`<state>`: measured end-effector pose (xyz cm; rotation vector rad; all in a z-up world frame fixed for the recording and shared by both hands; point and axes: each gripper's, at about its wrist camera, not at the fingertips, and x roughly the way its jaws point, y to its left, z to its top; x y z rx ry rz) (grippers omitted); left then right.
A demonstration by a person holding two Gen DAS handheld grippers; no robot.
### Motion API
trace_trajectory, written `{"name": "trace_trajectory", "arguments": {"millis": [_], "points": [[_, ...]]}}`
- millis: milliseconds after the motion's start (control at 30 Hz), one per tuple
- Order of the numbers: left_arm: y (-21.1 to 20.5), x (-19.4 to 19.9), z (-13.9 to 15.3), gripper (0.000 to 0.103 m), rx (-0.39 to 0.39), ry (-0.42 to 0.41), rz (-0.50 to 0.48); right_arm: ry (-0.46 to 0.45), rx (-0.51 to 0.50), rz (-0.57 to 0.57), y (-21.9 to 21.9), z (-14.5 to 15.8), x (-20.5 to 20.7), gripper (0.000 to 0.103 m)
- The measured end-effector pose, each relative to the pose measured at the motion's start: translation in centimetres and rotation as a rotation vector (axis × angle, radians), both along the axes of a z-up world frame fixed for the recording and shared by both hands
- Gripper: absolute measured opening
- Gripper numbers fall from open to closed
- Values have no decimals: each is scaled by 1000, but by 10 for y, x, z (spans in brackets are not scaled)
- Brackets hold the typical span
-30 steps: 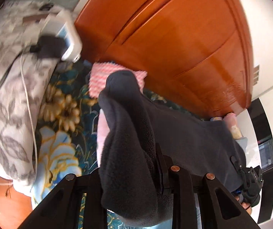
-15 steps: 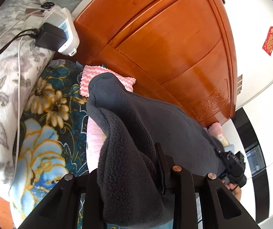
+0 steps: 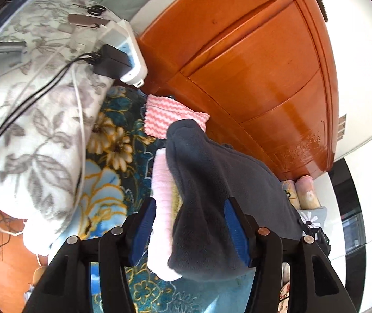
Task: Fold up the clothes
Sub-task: 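Carry the folded jacket with both grippers toward the clothes stack by the headboard, then lower the folded jacket onto the pink clothes stack with both grippers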
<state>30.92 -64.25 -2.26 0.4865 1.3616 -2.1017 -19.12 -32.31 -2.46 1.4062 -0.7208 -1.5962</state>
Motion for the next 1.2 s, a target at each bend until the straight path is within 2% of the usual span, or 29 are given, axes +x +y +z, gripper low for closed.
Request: {"name": "trace_trajectory", "arguments": {"millis": [100,200,267,333,400,467,533,633,800,933,1000,1133,1200], "points": [[18,5,25,59,-94,-80,-21,63,87,-103,36,14,1,70],[31,-11,47,59,-178,-133,-79,233,170,-172,50,49,13,70],[39,-30,56,59,-211,-138,-129,377,211,-125,39,79,33,70],[44,-52,55,59,-227,-153,-177,520,240,-22,15,104,62,70],[46,-74,44,59,-225,-191,-207,614,281,106,-18,108,87,70],[46,-91,30,59,-220,-241,-224,638,316,205,-46,98,106,70],[46,-99,20,59,-227,-276,-233,623,321,263,-63,84,119,70],[45,-105,12,60,-256,-304,-245,647,359,281,-75,68,127,70],[40,-105,0,63,-243,-267,-252,588,378,246,-82,49,116,70],[47,-105,-2,64,-259,-273,-234,614,423,278,-91,45,122,74],[55,-101,3,64,-272,-271,-221,661,460,295,-93,49,131,74],[71,-85,11,65,-269,-239,-185,712,438,237,-78,63,150,74],[80,-77,9,72,-262,-232,-172,730,422,201,-66,70,161,74]]}}
